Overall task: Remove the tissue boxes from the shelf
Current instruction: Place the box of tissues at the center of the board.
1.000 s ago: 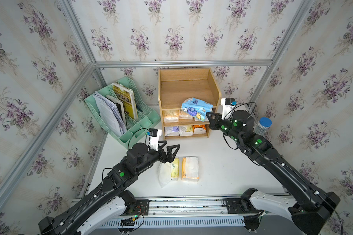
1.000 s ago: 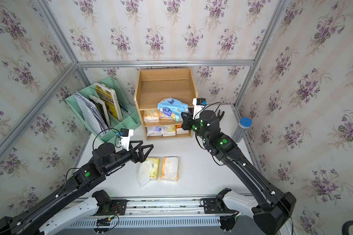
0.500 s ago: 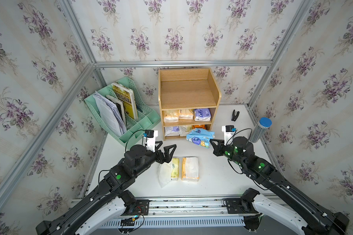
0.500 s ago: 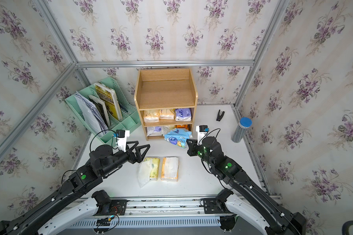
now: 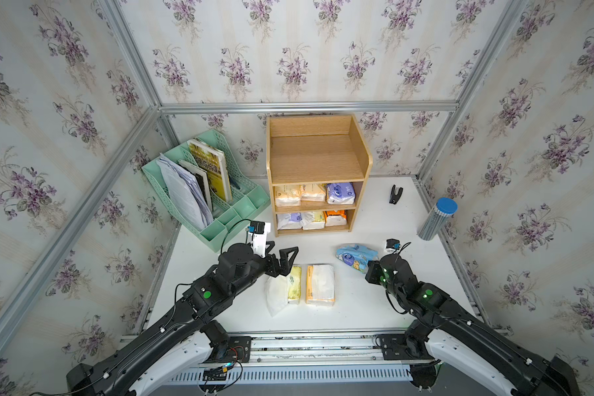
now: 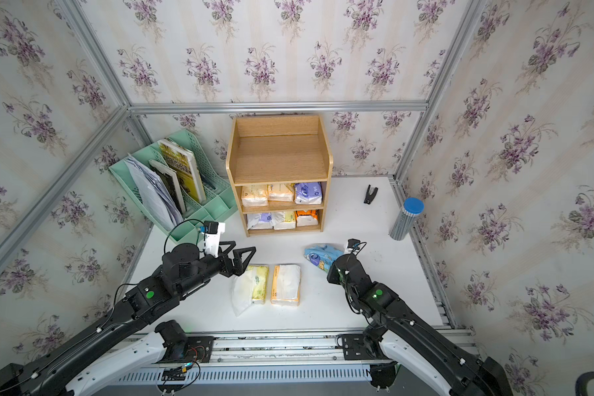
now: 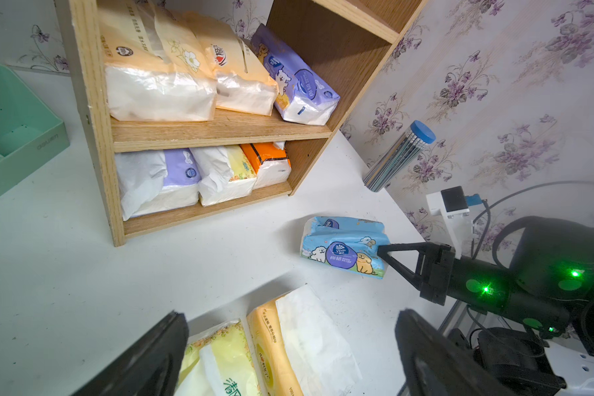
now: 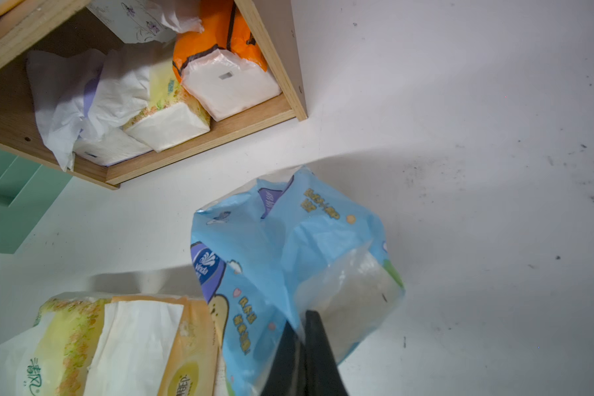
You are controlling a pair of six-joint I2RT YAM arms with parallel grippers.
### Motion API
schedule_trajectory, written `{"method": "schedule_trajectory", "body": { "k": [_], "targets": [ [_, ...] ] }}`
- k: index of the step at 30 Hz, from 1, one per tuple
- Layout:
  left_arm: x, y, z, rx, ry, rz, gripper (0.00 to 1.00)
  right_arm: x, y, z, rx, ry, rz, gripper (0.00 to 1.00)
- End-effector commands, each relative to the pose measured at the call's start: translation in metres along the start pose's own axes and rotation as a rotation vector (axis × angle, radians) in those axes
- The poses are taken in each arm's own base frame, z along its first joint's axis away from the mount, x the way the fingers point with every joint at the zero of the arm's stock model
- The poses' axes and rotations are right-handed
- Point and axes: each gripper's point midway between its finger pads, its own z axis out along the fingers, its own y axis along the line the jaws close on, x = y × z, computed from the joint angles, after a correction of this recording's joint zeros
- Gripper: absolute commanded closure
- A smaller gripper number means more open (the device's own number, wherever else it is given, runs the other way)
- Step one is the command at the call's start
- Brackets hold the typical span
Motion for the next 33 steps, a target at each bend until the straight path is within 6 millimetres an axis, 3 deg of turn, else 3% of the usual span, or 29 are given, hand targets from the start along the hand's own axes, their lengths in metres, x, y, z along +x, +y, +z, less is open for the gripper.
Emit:
{"method": "schedule_trajectory", "body": {
  "k": [1, 2, 3, 4, 5, 6, 7, 10, 13, 16, 19, 22, 28, 33],
  "targets": [
    [-0.001, 0.005, 0.0, -0.024, -0.01, 0.002, 0.01, 0.005, -0.008, -0.005, 0.009, 0.002, 0.06, 0.94],
    [0.001, 0.006, 0.0, -0.028, -0.007, 0.003, 0.01, 0.006, -0.007, -0.007, -0.006, 0.004, 0.067, 0.81],
    [0.001, 0.006, 0.0, -0.03, -0.009, 0.004, 0.01, 0.006, -0.004, -0.01, -0.029, 0.002, 0.069, 0.55],
    [0.001, 0.007, 0.001, -0.033, -0.008, -0.001, 0.01, 0.002, -0.002, -0.014, -0.042, -0.011, 0.075, 0.4],
    [0.001, 0.007, 0.002, -0.036, -0.006, -0.003, 0.01, -0.002, -0.001, -0.019, -0.045, -0.022, 0.079, 0.32],
    [0.001, 0.007, 0.002, -0.037, -0.006, -0.008, 0.01, -0.01, 0.002, -0.025, -0.054, -0.042, 0.082, 0.09],
    [0.001, 0.007, 0.002, -0.037, -0.005, -0.011, 0.01, -0.018, 0.004, -0.032, -0.056, -0.059, 0.08, 0.04],
    [0.0, 0.008, 0.001, -0.043, -0.007, -0.015, 0.01, -0.044, 0.013, -0.048, -0.051, -0.106, 0.05, 0.03],
    [0.002, 0.015, 0.002, -0.076, -0.007, -0.014, 0.01, -0.064, 0.028, -0.048, -0.038, -0.112, -0.013, 0.04],
    [0.004, 0.018, 0.003, -0.09, 0.002, -0.015, 0.01, -0.076, 0.028, -0.025, 0.052, -0.067, -0.06, 0.07],
    [0.005, 0.018, 0.0, -0.093, 0.011, -0.011, 0.01, -0.084, 0.012, 0.011, 0.125, -0.004, -0.053, 0.13],
    [0.005, 0.023, -0.006, -0.117, 0.009, 0.0, 0.01, -0.081, 0.005, 0.043, 0.094, 0.066, -0.029, 0.22],
    [0.01, 0.039, -0.015, -0.187, -0.007, 0.005, 0.01, -0.049, 0.0, 0.09, 0.102, 0.209, -0.056, 0.23],
    [0.011, 0.038, -0.012, -0.183, 0.007, 0.005, 0.01, -0.008, -0.021, 0.1, 0.154, 0.312, -0.025, 0.26]
  ]
}}
